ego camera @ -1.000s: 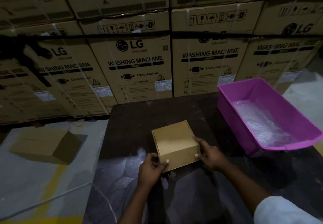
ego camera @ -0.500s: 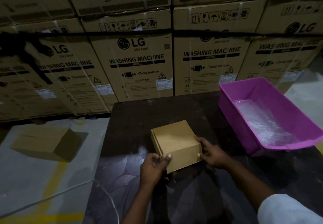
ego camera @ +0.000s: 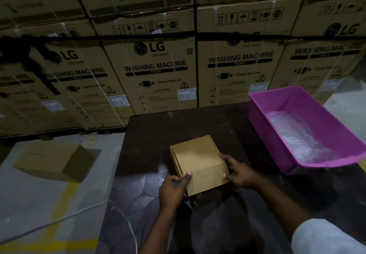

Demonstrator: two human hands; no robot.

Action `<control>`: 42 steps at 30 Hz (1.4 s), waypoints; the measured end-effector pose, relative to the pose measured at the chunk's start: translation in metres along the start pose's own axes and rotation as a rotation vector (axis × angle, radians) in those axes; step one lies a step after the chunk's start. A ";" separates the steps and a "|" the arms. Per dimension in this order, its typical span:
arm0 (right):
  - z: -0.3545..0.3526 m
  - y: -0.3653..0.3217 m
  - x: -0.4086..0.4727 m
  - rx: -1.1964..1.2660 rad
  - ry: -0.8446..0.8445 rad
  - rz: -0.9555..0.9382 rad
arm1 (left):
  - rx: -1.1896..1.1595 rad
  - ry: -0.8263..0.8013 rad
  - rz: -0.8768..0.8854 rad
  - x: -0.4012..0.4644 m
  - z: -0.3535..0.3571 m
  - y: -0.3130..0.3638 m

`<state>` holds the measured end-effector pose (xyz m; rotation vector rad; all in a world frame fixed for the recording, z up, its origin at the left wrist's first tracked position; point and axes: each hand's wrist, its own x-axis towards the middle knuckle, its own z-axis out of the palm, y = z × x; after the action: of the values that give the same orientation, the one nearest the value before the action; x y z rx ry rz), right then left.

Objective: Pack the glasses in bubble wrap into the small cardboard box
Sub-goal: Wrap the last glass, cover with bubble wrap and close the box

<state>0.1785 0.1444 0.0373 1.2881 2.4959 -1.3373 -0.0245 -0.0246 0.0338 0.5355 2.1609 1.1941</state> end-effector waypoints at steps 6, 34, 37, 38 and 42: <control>0.002 -0.004 0.002 -0.016 0.008 -0.029 | 0.052 0.006 0.058 0.002 -0.001 -0.004; 0.013 0.004 0.000 0.398 0.015 -0.012 | -0.084 0.030 -0.011 -0.024 -0.002 -0.028; 0.014 0.007 0.000 0.410 0.017 -0.035 | -0.063 0.048 0.029 -0.024 0.000 -0.032; 0.015 0.007 0.001 0.405 0.017 -0.035 | -0.050 0.065 0.038 -0.023 0.001 -0.034; 0.016 0.005 0.005 0.470 0.012 -0.002 | -0.022 0.105 0.059 -0.026 0.000 -0.033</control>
<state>0.1732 0.1375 0.0224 1.3576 2.2640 -2.0045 -0.0073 -0.0570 0.0134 0.5409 2.2311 1.3029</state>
